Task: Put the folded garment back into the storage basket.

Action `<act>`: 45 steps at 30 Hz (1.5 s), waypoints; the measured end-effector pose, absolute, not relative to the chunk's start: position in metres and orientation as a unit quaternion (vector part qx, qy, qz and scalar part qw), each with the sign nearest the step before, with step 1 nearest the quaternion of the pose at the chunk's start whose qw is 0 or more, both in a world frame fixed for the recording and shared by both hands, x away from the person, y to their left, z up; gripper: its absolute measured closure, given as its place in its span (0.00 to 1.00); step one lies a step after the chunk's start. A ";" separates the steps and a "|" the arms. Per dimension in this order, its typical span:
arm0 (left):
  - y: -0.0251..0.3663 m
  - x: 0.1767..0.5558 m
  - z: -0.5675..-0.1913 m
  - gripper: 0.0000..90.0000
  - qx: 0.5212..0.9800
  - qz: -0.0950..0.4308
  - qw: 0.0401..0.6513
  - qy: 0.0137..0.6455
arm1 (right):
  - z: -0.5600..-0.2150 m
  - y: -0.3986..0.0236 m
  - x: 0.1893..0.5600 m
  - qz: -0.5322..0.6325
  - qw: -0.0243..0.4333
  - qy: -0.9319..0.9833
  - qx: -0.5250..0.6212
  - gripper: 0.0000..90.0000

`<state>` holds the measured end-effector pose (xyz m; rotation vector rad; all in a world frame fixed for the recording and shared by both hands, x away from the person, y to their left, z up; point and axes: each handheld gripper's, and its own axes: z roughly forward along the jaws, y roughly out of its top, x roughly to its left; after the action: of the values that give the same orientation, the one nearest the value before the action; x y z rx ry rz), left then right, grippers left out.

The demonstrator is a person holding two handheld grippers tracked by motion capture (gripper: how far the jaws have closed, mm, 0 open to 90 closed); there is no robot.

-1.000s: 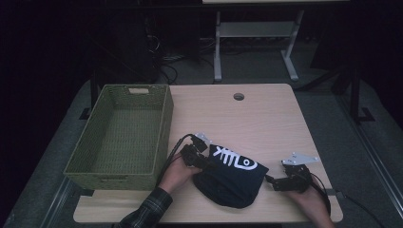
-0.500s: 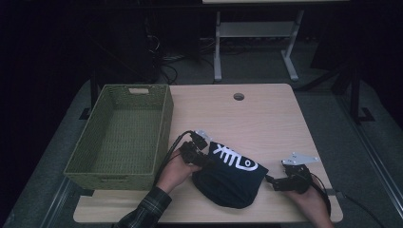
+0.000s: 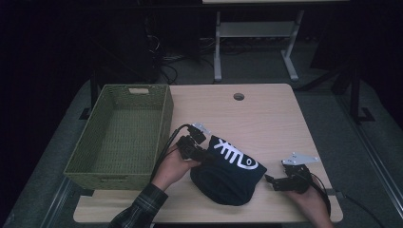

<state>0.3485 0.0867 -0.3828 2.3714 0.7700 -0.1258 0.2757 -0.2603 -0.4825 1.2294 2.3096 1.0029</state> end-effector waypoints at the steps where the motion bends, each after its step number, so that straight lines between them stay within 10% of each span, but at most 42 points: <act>1: 0.087 0.348 -0.379 0.80 0.902 -0.048 0.317 0.290 | -0.482 -0.260 0.276 0.352 0.169 0.813 0.433 0.12; 45: 0.177 0.353 -0.228 0.80 0.892 -0.017 0.347 0.289 | -0.482 -0.260 0.276 0.353 0.169 0.812 0.433 0.12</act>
<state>0.3525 0.1770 -0.2284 2.3141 0.7487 -0.0446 0.2756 -0.2602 -0.4824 1.2324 2.3084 1.0032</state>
